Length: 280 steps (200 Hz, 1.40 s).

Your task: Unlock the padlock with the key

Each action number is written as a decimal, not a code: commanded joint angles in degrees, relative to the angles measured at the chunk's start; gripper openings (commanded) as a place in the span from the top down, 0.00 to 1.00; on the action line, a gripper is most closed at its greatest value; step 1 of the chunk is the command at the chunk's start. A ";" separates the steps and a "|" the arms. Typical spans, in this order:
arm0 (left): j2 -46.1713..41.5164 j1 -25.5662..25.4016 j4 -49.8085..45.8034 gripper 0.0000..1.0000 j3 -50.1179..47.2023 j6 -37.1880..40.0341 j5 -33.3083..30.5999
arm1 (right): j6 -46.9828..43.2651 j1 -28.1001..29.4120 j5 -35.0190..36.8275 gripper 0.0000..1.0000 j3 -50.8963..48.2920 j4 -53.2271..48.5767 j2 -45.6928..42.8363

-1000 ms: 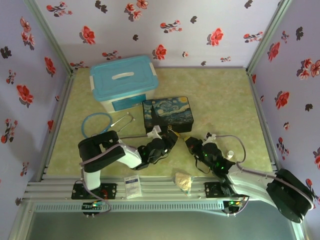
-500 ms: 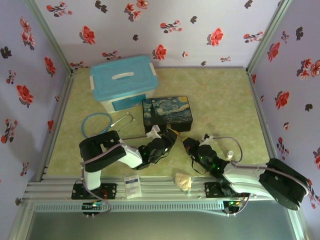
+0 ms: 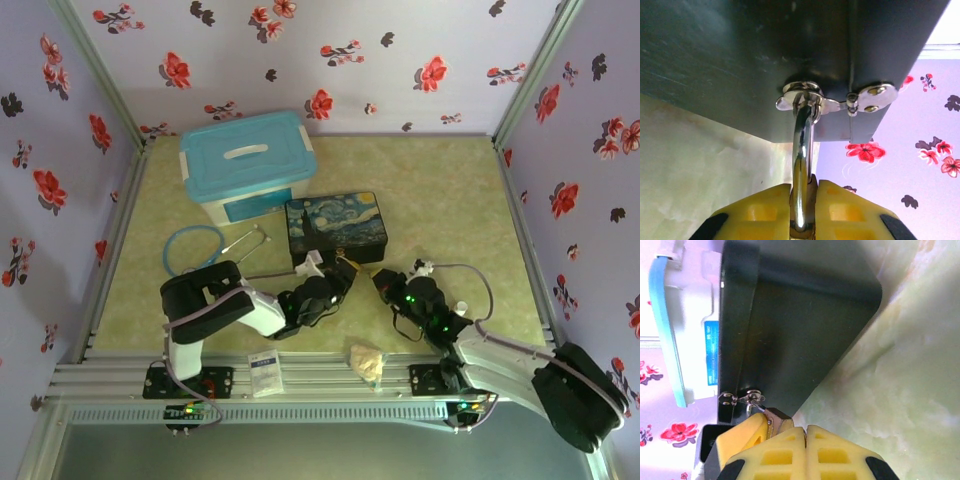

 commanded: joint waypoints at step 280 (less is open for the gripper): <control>1.22 -1.29 -0.03 1.00 0.04 6.60 2.45 | -14.93 -12.33 -22.55 1.00 0.65 -26.51 -21.35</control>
